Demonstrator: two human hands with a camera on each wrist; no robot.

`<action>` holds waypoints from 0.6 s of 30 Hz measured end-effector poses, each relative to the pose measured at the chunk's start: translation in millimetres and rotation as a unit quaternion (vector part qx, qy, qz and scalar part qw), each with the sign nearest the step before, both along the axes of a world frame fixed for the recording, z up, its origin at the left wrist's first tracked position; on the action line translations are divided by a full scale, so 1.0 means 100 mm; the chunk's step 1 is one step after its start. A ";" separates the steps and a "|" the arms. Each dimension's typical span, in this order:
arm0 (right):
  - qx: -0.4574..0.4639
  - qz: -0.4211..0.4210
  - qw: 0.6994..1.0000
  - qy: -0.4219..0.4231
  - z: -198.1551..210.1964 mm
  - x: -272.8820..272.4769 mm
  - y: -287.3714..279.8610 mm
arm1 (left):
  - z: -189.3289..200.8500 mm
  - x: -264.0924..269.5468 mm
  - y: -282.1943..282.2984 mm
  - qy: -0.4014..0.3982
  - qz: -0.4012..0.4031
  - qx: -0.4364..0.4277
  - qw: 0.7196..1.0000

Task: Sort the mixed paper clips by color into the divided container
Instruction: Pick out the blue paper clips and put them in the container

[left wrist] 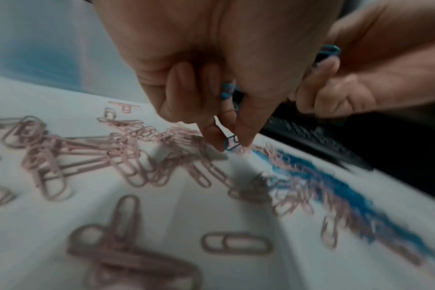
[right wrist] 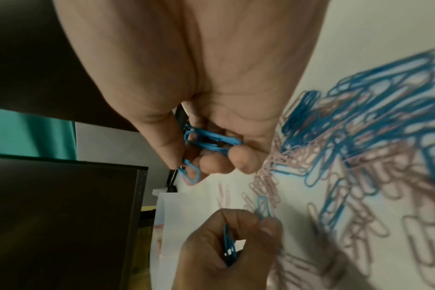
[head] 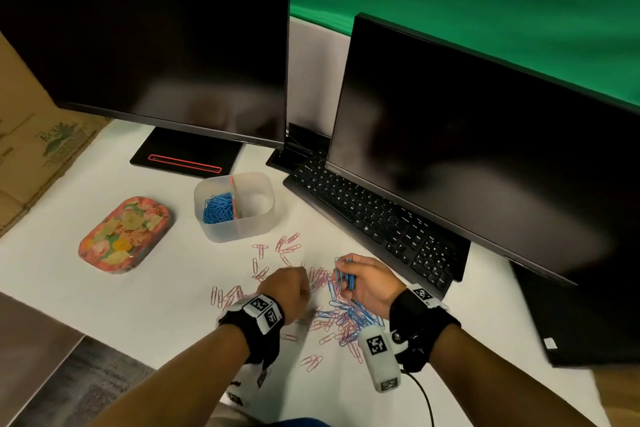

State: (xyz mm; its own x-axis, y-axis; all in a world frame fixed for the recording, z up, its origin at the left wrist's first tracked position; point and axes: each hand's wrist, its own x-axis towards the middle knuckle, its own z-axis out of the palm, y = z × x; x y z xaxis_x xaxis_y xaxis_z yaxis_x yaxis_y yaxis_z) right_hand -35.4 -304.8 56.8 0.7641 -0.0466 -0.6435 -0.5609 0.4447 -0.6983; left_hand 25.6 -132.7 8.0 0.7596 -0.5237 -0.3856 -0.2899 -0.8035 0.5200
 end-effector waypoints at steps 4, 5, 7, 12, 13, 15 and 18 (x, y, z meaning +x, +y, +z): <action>0.027 -0.014 1.000 -0.008 0.08 0.20 0.12 | 0.17 0.15 0.19 0.122 0.166 -0.176 0.963; 0.031 -0.013 0.999 -0.006 0.09 0.27 0.16 | 0.23 0.21 0.24 0.164 0.218 -0.221 0.936; 0.032 0.000 0.999 0.001 0.14 0.43 0.28 | 0.36 0.33 0.38 0.263 0.331 -0.304 0.854; -0.017 0.069 0.997 0.008 0.34 0.99 0.73 | 0.69 0.68 0.70 0.334 0.437 -0.439 0.710; -0.025 0.083 0.996 0.009 0.38 1.11 0.82 | 0.73 0.77 0.74 0.323 0.446 -0.445 0.706; -0.019 0.123 0.992 0.013 0.52 1.33 1.00 | 0.78 0.97 0.82 0.300 0.466 -0.443 0.704; -0.042 0.155 0.987 0.012 0.65 1.63 1.21 | 0.82 1.23 0.90 0.291 0.483 -0.429 0.705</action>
State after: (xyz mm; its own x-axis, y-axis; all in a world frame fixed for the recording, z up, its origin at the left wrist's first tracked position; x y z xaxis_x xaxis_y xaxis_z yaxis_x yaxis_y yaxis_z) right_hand 127.8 -183.7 121.5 0.7346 0.1338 -0.6652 -0.6778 0.1900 -0.7102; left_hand 148.2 -43.0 90.2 0.7662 -0.0995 -0.6349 0.6402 0.2036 0.7407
